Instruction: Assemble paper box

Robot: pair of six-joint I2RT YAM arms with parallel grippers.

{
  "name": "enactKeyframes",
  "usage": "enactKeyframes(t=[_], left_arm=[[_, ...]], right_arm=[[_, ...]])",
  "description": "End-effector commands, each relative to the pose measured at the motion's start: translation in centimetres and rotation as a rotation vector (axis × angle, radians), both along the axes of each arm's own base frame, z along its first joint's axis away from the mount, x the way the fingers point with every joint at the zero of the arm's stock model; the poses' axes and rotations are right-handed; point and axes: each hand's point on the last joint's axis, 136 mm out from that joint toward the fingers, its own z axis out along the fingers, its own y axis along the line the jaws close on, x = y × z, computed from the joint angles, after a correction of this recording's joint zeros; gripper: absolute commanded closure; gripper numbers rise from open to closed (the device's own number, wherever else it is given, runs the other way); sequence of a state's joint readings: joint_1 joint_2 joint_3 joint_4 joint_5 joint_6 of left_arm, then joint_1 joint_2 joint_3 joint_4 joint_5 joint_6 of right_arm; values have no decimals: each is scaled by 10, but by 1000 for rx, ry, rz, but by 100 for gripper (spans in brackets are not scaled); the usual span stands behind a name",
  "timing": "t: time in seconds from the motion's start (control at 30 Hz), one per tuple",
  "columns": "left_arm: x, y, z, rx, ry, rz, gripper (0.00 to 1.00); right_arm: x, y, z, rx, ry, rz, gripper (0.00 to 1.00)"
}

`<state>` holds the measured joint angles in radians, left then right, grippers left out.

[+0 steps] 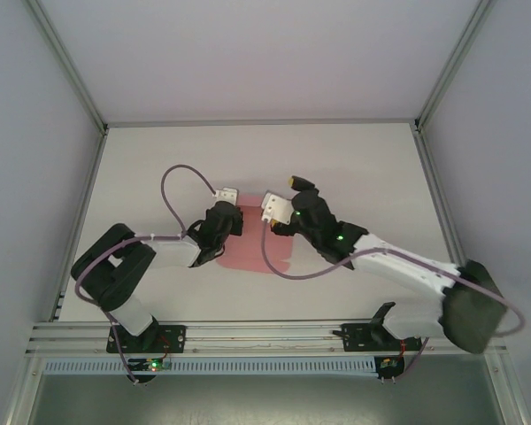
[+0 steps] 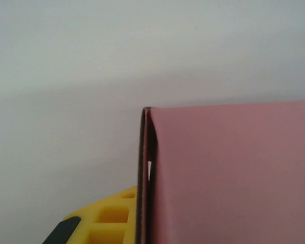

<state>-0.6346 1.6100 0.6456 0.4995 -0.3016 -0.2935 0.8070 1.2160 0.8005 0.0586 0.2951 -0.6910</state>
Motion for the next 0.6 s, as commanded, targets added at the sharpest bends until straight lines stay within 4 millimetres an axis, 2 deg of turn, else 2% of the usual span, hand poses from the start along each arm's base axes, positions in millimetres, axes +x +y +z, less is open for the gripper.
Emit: enactKeyframes(t=[0.0, 0.07, 0.1, 0.17, 0.23, 0.3, 0.43, 0.57], left_arm=[[5, -16, 63, -80, -131, -65, 100], [1, -15, 82, -135, -152, -67, 100], [0, -16, 89, -157, -152, -75, 100], [-1, -11, 103, -215, -133, -52, 100], [-3, -8, 112, -261, -107, -39, 100], [-6, -10, 119, -307, -92, -67, 100], [-14, -19, 127, -331, -33, -132, 100], [-23, -23, 130, -335, 19, -175, 100]], right_arm=[[-12, -14, 67, 335, -33, -48, 2], [-11, -42, 91, 552, -12, -117, 2], [-10, -57, 96, 642, 34, -150, 2], [-5, -87, 99, 788, 132, -216, 2], [-6, -103, 92, 850, 231, -194, 2], [-11, -102, 85, 878, 310, -82, 2], [-27, -70, 78, 787, 406, 221, 2], [-18, -60, 80, 744, 454, 282, 4]])
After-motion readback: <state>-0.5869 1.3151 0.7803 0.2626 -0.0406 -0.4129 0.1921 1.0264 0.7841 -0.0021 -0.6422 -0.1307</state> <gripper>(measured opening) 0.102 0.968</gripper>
